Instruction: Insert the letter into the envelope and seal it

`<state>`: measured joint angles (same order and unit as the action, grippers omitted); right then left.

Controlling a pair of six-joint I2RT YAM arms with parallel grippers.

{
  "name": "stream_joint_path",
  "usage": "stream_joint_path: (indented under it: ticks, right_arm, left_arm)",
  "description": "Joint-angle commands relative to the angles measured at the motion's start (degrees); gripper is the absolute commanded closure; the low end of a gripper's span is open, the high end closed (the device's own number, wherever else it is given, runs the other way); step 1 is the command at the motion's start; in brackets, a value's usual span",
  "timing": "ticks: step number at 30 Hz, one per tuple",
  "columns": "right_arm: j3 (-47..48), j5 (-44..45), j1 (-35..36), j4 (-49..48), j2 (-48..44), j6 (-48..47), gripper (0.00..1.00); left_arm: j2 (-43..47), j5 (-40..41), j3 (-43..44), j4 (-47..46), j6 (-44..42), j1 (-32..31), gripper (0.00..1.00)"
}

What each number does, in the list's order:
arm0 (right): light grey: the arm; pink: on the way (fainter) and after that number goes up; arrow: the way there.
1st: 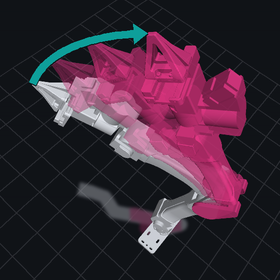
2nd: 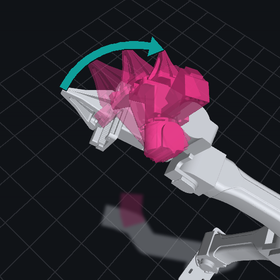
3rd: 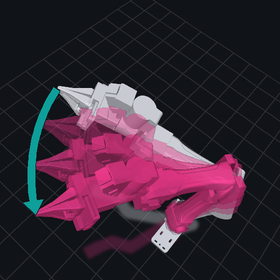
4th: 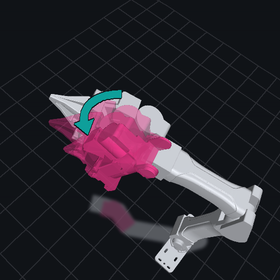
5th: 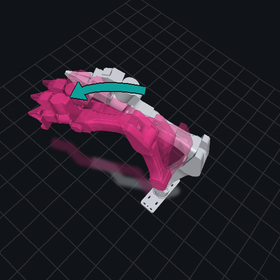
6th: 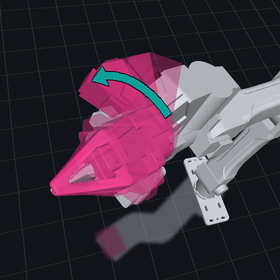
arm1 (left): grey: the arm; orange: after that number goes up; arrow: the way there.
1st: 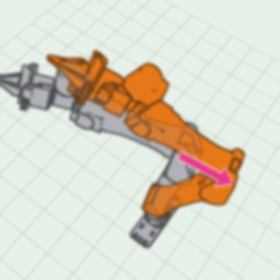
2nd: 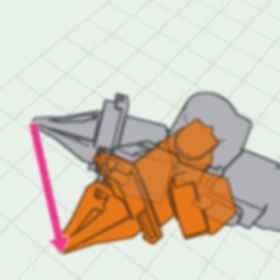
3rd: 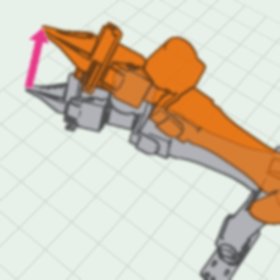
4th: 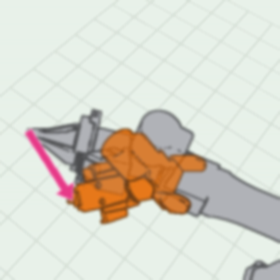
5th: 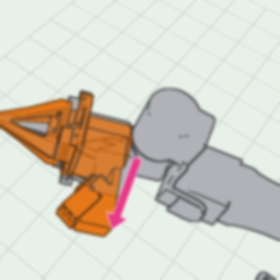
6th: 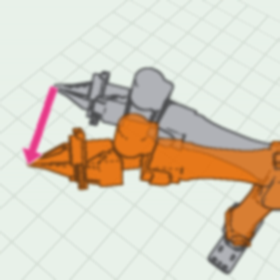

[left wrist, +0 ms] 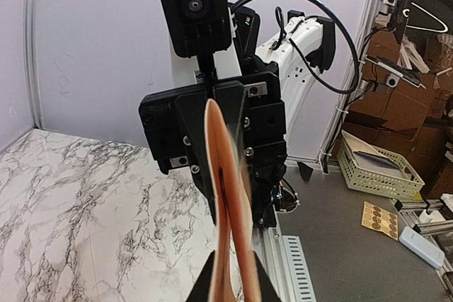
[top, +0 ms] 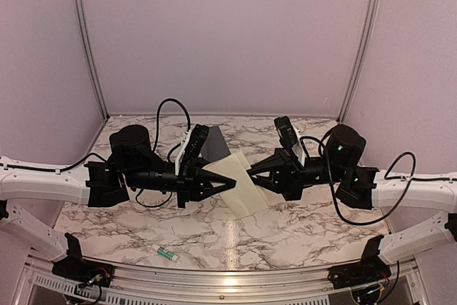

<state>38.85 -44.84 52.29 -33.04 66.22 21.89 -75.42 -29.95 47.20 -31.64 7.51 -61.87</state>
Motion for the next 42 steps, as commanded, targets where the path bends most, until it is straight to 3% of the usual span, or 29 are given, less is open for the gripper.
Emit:
stream_joint_path:
  ticks: [1, 5, 7, 9, 11, 19, 26, 34, 42]
  right_arm:
    - [-0.5, 0.8, 0.5, -1.0, -0.9, -1.2, 1.00]
    - [-0.8, 2.3, 0.5, 0.2, -2.0, -1.8, 1.00]
    - [-0.5, 3.3, 0.5, 1.6, -2.4, -2.4, 0.83]
    - [-0.2, 4.4, 0.5, 3.4, -2.8, -3.3, 0.55]
    - [0.7, 6.1, 0.5, 6.3, -3.7, -4.8, 0.41]
    - [0.2, 11.2, 0.5, 14.4, -10.6, -9.9, 0.31]
    - [0.7, 8.9, 0.5, 14.3, -6.1, -9.4, 0.35]
    - [1.4, 8.4, 0.5, 14.1, -3.0, -9.6, 0.58]
    - [1.0, 7.8, 1.1, 13.7, -1.6, -10.1, 0.71]
  left_arm:
    - [-0.3, 0.4, 1.4, -2.3, 0.6, -0.2, 0.95]
    - [-0.1, 0.6, 1.0, -2.3, 0.7, -0.3, 1.00]
    - [-0.2, 0.5, 0.9, -2.4, 0.8, -0.4, 1.00]
    - [-0.2, 0.5, 0.7, -2.4, 0.8, -0.4, 1.00]
    - [-0.1, 0.4, 0.2, -2.4, 0.8, -0.4, 1.00]
    - [0.8, 0.0, -1.7, -2.3, 1.4, -0.4, 1.00]
    - [-0.7, -0.5, -0.9, -2.4, 2.1, -0.4, 1.00]
    - [-2.8, 0.6, 0.4, -1.8, 2.2, -0.4, 1.00]
    - [-4.4, 1.9, 2.1, -1.2, 2.1, -0.4, 1.00]
